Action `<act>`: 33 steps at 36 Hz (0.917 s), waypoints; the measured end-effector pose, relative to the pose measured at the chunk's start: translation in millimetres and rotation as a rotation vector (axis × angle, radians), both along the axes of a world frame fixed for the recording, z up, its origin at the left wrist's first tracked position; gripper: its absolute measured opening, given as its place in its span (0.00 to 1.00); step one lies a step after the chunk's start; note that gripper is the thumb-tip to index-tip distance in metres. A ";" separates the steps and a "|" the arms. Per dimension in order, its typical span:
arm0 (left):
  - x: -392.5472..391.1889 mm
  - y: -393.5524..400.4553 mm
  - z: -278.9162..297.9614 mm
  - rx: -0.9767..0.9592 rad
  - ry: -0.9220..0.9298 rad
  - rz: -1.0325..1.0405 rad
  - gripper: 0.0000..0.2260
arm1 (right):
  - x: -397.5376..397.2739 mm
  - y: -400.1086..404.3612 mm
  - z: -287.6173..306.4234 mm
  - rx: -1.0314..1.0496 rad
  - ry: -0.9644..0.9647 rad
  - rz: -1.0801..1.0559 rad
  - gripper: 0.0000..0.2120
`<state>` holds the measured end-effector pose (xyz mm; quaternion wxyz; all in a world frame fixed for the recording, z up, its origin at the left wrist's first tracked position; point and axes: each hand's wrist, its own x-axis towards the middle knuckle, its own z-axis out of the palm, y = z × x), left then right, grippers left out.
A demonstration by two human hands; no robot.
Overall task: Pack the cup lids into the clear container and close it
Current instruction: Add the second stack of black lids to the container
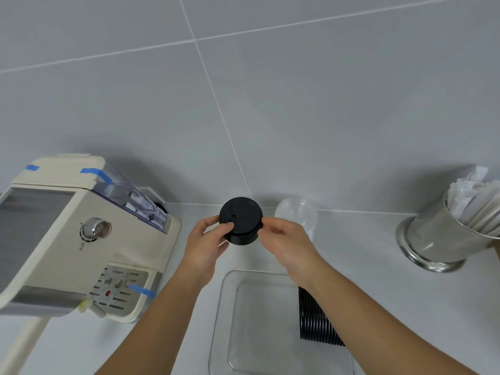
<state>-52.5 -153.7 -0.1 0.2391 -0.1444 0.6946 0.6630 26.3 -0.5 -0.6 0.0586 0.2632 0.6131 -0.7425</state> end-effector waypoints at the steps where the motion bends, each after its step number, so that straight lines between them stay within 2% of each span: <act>1: 2.3 -0.7 6.4 0.014 0.012 0.001 0.15 | 2.6 0.8 4.5 -0.004 0.009 -0.007 0.12; 4: 10.6 -5.3 22.7 0.082 0.040 -0.005 0.15 | 12.9 5.5 19.0 -0.016 0.043 -0.014 0.09; 8: 28.3 -10.9 41.7 0.148 0.075 -0.036 0.15 | 33.3 12.9 42.9 -0.001 0.109 -0.022 0.11; 11: 43.6 -11.7 53.9 0.176 0.101 -0.063 0.19 | 48.3 16.6 55.9 0.016 0.116 -0.036 0.11; 14: 60.4 -12.2 65.0 0.192 0.132 -0.078 0.22 | 62.6 18.4 68.1 0.021 0.116 -0.035 0.14; 17: 76.7 -12.1 74.7 0.216 0.148 -0.112 0.21 | 76.8 17.9 79.5 0.003 0.123 -0.011 0.24; 23: 106.4 -12.2 85.0 0.280 0.207 -0.179 0.20 | 105.9 16.6 93.0 0.019 0.163 0.000 0.22; 25: 116.5 -12.8 86.8 0.302 0.230 -0.210 0.22 | 116.1 17.2 95.2 0.032 0.172 -0.014 0.22; 33: 146.6 -12.8 84.3 0.217 0.245 -0.360 0.29 | 153.9 25.6 99.6 0.017 0.179 -0.069 0.25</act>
